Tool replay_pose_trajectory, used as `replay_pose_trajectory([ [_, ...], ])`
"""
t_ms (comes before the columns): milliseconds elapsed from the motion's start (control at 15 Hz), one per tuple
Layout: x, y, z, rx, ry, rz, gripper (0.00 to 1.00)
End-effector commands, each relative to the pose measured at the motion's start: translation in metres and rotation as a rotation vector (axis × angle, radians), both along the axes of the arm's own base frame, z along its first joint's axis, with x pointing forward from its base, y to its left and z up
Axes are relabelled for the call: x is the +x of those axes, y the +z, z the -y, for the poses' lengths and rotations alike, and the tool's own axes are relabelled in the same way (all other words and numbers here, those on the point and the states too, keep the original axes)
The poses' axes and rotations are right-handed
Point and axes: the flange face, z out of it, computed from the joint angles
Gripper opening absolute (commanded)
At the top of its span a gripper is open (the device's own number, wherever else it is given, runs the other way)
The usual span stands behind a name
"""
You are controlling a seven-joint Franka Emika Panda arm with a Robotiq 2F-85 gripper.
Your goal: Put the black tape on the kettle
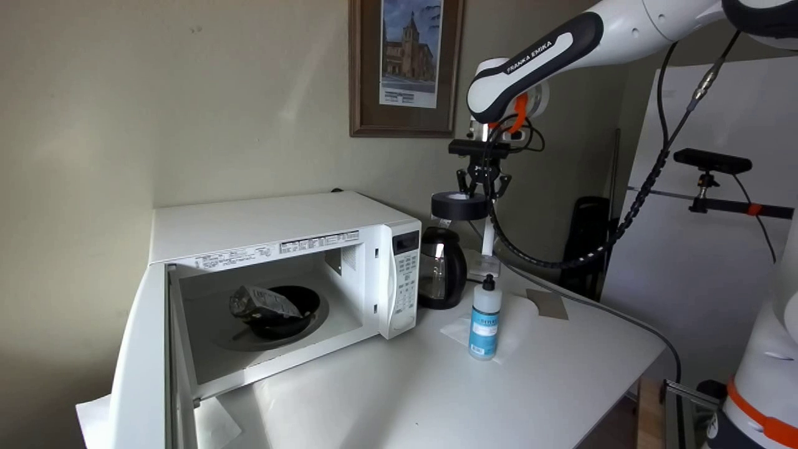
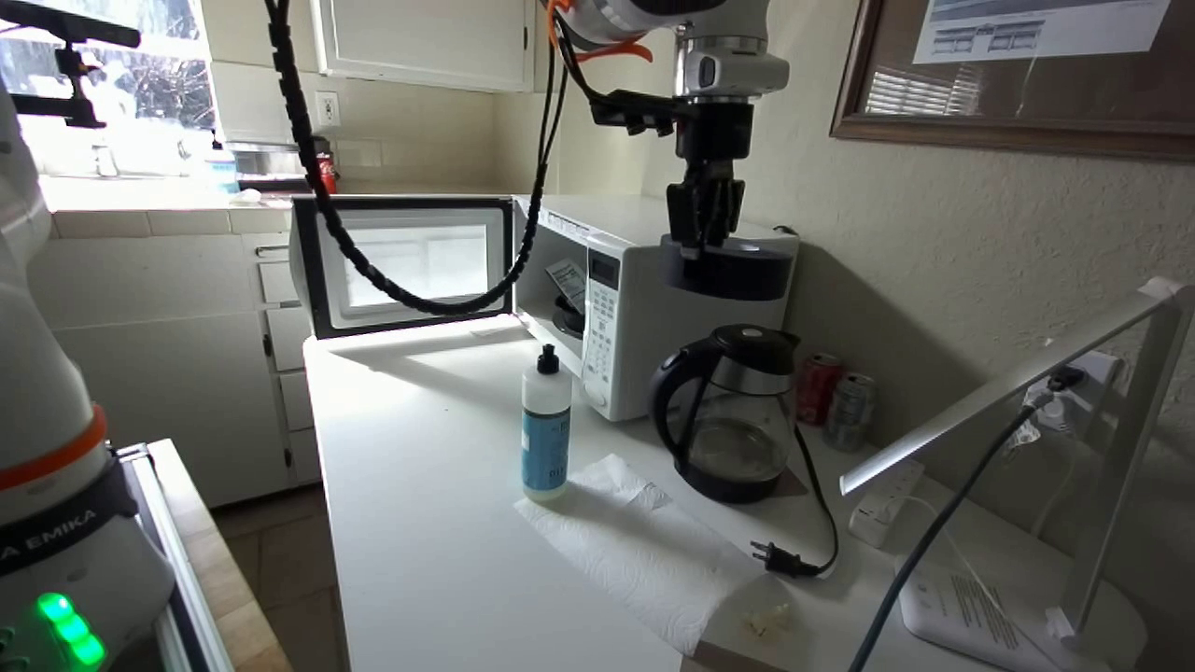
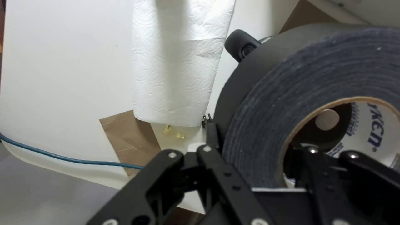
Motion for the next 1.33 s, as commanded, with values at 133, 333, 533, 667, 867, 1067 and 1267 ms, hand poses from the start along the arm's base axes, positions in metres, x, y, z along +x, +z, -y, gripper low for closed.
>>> replay_pose_trajectory([
  [133, 0.032, -0.023, 0.001, -0.045, -0.061, 0.037, 0.21],
  [333, 0.046, -0.035, 0.001, -0.066, -0.065, 0.055, 0.21],
  [533, 0.06, -0.04, 0.002, -0.07, -0.08, 0.075, 0.21],
  [667, 0.067, -0.044, 0.001, -0.066, -0.085, 0.081, 0.21],
  [867, 0.073, -0.051, 0.0, -0.059, -0.092, 0.075, 0.21],
  [1067, 0.075, -0.058, 0.003, -0.05, -0.106, 0.067, 0.21],
  [1267, 0.077, -0.063, 0.005, -0.05, -0.115, 0.062, 0.21],
])
